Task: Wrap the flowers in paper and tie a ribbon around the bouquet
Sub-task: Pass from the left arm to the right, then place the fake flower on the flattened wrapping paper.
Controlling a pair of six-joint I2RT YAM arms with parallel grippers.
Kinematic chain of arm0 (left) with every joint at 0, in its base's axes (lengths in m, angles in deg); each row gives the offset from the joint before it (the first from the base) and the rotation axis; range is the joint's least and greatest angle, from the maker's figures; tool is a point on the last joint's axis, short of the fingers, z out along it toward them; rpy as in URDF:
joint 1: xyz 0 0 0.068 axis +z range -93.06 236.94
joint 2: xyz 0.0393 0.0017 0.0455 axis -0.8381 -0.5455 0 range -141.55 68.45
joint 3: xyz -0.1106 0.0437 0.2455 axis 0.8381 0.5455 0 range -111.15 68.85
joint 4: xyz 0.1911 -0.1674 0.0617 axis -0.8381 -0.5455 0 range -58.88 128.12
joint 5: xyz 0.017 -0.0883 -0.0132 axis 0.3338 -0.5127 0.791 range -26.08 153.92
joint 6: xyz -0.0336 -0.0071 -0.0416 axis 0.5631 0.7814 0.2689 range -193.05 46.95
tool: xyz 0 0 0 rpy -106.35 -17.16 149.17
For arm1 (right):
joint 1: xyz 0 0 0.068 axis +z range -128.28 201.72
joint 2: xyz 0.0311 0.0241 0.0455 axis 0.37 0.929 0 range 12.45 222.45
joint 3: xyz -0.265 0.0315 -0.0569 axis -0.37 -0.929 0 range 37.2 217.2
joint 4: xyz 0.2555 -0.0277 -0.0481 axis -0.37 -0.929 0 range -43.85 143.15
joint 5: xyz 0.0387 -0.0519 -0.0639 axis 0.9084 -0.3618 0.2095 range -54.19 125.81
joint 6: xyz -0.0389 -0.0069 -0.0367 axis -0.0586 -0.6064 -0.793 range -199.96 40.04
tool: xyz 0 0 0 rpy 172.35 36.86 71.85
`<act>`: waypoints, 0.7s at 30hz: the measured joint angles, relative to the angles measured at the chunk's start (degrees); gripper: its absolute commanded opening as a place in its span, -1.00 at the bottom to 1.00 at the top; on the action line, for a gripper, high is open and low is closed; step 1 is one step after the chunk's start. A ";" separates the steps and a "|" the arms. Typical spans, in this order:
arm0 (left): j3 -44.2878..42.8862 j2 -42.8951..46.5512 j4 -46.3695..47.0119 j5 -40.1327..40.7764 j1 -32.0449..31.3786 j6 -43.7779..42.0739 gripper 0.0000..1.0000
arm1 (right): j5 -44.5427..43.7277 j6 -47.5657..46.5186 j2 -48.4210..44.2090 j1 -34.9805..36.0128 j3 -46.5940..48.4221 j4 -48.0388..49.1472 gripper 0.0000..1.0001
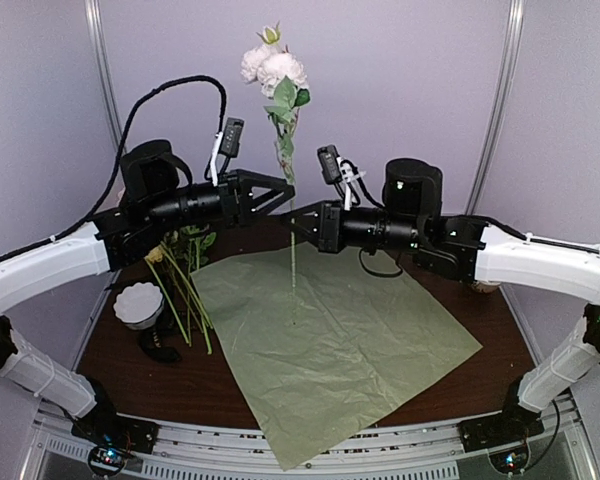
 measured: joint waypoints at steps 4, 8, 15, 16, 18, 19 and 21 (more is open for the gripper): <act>-4.28 -0.48 -12.48 11.26 1.05 -2.40 0.56 | -6.97 7.93 -0.72 -2.86 -4.44 -2.80 -1.00; -9.18 -3.45 -24.83 22.08 4.63 -3.56 0.55 | -10.16 16.26 0.35 -6.82 -10.40 -5.60 -1.00; -6.14 -7.39 -36.52 30.38 11.43 -2.60 0.55 | -9.64 23.15 10.14 -11.67 -11.91 -7.74 -1.00; -5.27 -7.50 -37.48 31.01 12.22 -2.38 0.55 | -8.96 23.80 12.13 -12.26 -11.82 -7.69 -1.00; -3.98 -7.61 -38.88 31.89 13.57 -2.03 0.55 | -7.85 24.35 15.72 -13.18 -11.34 -8.41 -0.98; -3.41 -7.61 -39.43 32.37 14.25 -1.95 0.55 | -7.45 24.44 17.42 -13.55 -11.08 -8.81 -0.93; -2.64 -7.61 -40.00 33.07 15.30 -1.90 0.55 | -6.75 24.48 20.17 -14.16 -10.40 -10.14 -0.81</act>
